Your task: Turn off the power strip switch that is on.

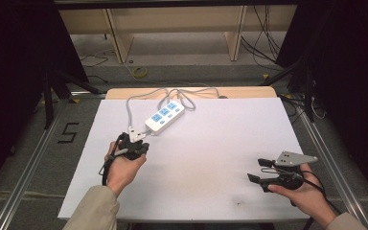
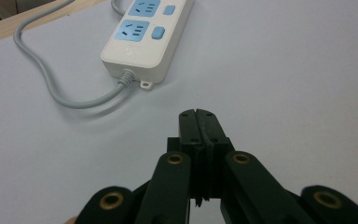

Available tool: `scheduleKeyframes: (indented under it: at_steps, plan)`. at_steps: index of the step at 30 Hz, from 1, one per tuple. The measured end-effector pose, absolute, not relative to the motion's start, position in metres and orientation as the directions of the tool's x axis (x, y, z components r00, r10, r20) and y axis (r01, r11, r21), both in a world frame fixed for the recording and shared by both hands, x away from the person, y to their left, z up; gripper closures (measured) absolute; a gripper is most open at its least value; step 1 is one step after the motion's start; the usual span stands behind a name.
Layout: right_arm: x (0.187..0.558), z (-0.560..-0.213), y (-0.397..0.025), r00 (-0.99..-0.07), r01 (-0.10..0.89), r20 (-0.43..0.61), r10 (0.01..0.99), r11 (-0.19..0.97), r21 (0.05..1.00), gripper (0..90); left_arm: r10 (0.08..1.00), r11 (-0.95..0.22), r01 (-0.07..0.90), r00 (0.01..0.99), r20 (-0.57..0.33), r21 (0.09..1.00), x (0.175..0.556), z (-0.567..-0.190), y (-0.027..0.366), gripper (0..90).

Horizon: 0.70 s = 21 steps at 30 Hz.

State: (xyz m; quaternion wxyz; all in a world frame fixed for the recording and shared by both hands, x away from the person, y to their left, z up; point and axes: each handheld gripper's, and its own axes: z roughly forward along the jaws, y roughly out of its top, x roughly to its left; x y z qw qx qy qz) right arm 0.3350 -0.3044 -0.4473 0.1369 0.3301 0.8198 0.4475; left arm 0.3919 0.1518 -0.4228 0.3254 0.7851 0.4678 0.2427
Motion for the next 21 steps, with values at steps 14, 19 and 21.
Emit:
scheduleKeyframes:
  at_steps: [14, 19, 21]
  plan:
    - [0.334, -0.447, -0.304, -0.745, 0.416, 0.066, 0.664, 0.385, 0.824, 28.4, 0.886, -0.37, 0.573, 0.455, 0.092, 0.732, 0.412, -0.416, 0.14, 89.9]
    - [0.334, -0.448, -0.304, -0.745, 0.418, 0.069, 0.664, 0.384, 0.823, 28.3, 0.883, -0.387, 0.575, 0.457, 0.109, 0.721, 0.42, -0.413, 0.138, 89.9]
    - [0.333, -0.448, -0.304, -0.745, 0.419, 0.069, 0.664, 0.384, 0.823, 28.3, 0.884, -0.385, 0.576, 0.454, 0.109, 0.721, 0.423, -0.412, 0.136, 89.9]
